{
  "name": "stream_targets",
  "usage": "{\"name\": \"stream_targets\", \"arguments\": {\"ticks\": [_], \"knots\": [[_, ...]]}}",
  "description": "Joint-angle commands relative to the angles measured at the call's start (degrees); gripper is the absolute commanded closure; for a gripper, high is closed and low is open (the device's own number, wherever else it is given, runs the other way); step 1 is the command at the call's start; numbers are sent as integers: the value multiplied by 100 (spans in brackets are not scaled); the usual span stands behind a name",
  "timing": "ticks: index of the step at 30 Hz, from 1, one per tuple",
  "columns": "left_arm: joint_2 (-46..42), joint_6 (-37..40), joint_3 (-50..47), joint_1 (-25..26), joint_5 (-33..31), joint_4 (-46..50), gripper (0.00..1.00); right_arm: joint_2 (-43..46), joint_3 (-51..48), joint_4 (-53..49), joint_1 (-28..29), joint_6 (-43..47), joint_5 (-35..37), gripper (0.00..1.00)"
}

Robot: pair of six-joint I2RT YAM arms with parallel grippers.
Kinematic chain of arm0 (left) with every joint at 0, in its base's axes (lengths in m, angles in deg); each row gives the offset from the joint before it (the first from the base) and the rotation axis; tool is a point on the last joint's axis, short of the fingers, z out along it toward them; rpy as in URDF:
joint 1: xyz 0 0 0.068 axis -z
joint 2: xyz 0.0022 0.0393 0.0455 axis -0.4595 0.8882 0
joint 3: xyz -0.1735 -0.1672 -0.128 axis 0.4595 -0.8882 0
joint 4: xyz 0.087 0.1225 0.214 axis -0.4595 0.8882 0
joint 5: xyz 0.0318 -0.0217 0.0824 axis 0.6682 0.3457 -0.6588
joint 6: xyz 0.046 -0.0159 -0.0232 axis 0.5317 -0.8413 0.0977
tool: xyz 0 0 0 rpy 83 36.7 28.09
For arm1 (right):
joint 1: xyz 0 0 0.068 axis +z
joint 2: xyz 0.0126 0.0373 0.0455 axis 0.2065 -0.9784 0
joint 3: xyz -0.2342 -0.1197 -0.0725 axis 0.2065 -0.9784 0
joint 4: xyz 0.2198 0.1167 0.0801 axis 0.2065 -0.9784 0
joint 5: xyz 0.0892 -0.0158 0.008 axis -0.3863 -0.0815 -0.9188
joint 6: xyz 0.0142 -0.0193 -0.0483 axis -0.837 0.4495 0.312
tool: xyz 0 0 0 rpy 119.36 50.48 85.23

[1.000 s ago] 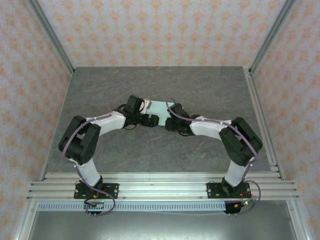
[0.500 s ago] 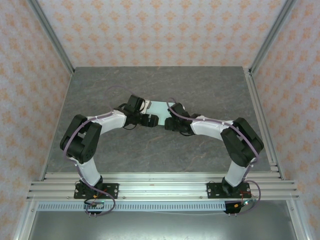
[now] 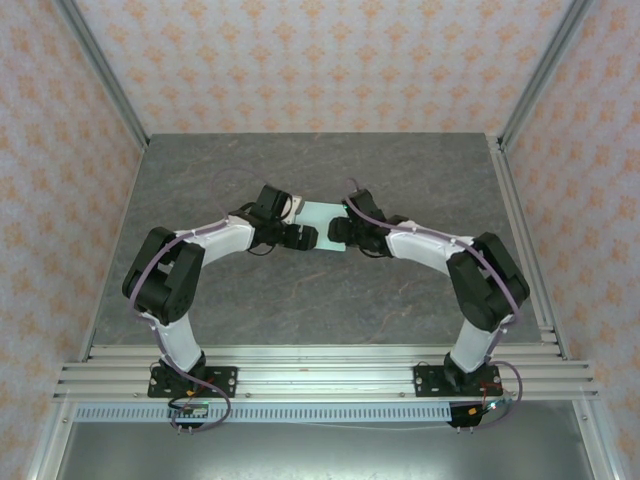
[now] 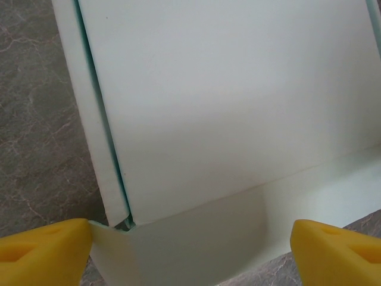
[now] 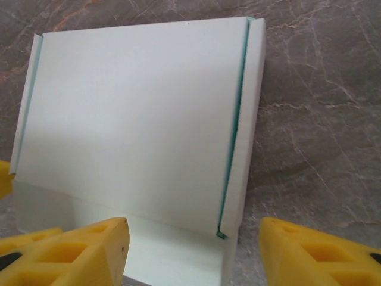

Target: Fold the paper box

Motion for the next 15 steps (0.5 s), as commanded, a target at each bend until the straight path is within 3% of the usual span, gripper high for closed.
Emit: {"name": "stream_targets", "arguments": {"ticks": [1,15], "knots": [[90,152,146,54,-145,171,13,-218,143,126,-58,-100,-135,41],[135,143,170,108,-26,237,13,-461,215,194,-81,-164,-336,46]]}}
